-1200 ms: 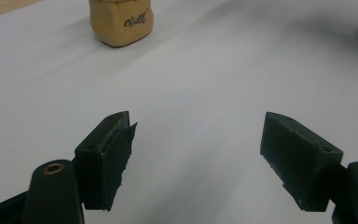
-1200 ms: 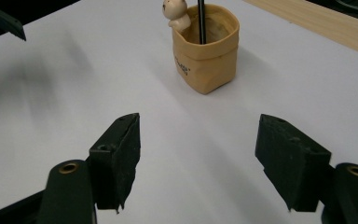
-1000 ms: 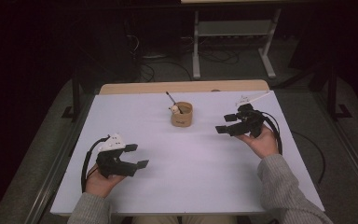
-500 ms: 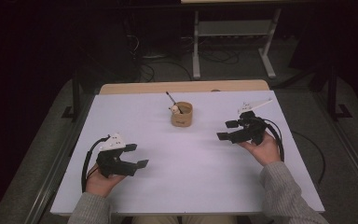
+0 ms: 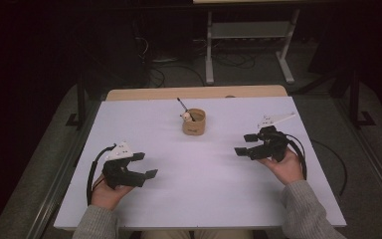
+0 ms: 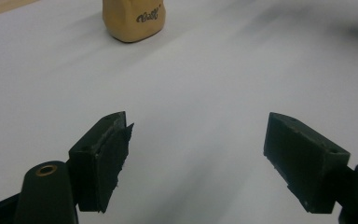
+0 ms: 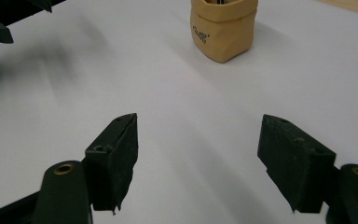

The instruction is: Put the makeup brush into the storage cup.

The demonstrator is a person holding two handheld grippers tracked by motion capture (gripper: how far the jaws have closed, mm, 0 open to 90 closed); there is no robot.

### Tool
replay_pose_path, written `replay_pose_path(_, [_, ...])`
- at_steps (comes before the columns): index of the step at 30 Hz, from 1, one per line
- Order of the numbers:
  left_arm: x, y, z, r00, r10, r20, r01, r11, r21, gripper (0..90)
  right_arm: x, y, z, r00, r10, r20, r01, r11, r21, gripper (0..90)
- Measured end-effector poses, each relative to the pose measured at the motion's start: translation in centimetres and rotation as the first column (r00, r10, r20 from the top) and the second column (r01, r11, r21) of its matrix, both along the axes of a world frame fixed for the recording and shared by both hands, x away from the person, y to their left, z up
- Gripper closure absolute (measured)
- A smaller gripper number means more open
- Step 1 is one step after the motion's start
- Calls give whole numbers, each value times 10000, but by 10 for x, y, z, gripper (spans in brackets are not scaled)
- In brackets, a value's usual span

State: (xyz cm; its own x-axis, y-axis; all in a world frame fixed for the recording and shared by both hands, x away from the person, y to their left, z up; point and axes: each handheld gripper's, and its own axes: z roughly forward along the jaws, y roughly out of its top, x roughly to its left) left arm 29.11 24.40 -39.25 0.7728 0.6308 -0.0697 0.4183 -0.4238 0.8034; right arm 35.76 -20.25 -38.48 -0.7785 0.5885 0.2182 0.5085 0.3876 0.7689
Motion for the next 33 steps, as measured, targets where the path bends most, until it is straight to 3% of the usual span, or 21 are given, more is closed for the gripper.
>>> replay_pose_path(17, [0, 3, 1, 9998, 223, 19, -222, 9996, -159, 195, -20, -1, -7, 9985, -432, 341, 429, 9990, 88, 245])
replay_pose_path(33, [-1, 5, -2, 9996, 280, 14, -279, 9995, -171, 192, -36, 5, -17, 9934, -901, 710, 912, 9958, -122, 228])
